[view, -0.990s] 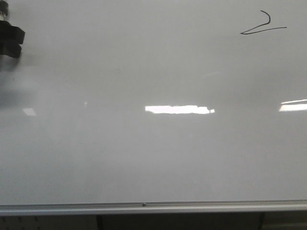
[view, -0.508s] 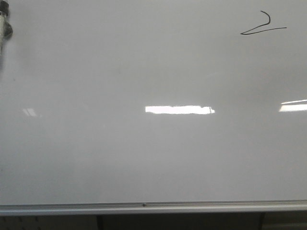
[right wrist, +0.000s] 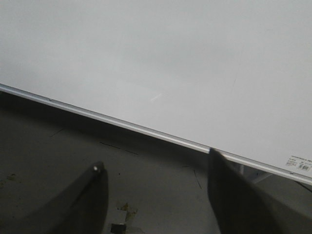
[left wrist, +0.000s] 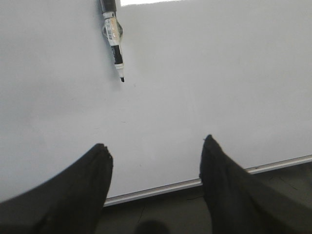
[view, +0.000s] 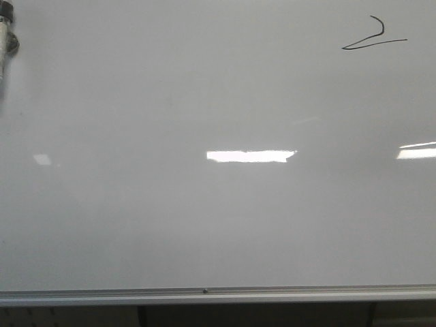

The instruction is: Write number 2 on whiteboard

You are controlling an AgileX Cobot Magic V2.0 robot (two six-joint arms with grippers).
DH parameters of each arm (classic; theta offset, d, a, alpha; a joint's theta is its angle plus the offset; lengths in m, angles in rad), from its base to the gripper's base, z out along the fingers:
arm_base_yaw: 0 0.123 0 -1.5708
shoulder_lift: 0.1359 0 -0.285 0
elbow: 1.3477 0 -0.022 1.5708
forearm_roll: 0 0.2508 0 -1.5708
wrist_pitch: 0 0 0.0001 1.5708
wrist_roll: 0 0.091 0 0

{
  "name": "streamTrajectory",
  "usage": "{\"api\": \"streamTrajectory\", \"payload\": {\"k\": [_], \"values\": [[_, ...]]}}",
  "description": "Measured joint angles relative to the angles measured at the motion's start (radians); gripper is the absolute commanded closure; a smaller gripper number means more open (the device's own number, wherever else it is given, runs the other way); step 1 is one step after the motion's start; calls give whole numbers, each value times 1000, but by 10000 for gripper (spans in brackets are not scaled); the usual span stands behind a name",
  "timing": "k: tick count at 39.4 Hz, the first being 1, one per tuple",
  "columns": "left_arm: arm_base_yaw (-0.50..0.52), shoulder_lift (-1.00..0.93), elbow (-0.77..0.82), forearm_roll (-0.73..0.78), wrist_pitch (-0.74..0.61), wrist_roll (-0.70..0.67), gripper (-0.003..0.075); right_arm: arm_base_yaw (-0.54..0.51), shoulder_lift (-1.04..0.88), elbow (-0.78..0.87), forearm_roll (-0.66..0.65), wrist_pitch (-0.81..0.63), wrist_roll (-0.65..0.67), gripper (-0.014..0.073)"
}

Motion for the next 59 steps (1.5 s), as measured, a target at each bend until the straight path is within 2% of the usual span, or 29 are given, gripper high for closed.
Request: {"api": "streamTrajectory", "payload": {"k": [4, 7, 18, 21, 50, 59], "values": [[0, -48, 39, -4, -2, 0, 325, 0, -8, 0, 0, -5, 0, 130], [0, -62, 57, -4, -6, 0, 369, 0, -10, 0, 1, -15, 0, 168], [0, -66, 67, -4, -13, 0, 721, 0, -10, 0, 1, -20, 0, 601], [0, -66, 67, -4, -13, 0, 740, 0, -10, 0, 1, -20, 0, 666], [2, -92, 80, -4, -25, 0, 740, 0, -10, 2, 1, -23, 0, 662], [4, -233, 227, 77, -171, 0, 740, 0, -10, 2, 1, -23, 0, 662]]}}
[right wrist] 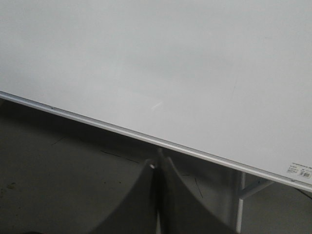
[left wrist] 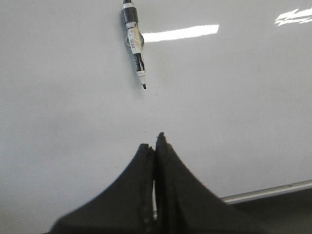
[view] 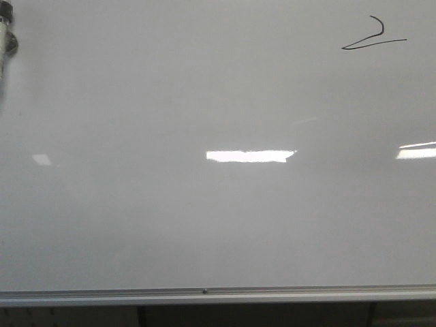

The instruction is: Write number 2 on whiteboard

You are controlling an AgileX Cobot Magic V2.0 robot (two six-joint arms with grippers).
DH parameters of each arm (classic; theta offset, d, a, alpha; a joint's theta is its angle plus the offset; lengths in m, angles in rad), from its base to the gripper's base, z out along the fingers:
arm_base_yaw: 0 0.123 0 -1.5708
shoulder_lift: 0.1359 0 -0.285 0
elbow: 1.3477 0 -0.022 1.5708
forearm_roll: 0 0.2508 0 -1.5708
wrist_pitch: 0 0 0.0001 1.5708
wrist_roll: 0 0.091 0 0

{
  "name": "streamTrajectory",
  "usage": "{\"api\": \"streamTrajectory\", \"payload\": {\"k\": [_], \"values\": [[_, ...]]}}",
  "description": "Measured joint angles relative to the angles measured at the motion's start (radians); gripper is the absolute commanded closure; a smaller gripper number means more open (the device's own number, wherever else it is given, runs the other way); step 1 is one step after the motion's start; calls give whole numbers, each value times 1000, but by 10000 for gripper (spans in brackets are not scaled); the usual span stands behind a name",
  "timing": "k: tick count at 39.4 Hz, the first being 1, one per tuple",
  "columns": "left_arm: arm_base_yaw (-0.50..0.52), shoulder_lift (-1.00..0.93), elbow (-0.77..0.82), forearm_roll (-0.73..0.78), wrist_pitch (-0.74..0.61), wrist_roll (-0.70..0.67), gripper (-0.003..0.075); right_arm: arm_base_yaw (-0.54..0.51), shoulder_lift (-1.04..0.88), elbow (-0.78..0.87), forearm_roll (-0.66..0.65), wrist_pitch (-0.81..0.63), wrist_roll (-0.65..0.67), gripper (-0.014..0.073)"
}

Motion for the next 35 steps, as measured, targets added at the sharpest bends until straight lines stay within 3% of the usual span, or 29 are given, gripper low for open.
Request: {"api": "streamTrajectory", "payload": {"k": [21, 29, 35], "values": [[22, -275, 572, 17, -595, 0, 740, 0, 0, 0, 0, 0, 0, 662], [59, -275, 610, 17, -721, 0, 740, 0, -2, 0, 0, 0, 0, 662], [59, -275, 610, 17, -735, 0, 740, 0, -4, 0, 0, 0, 0, 662]]}}
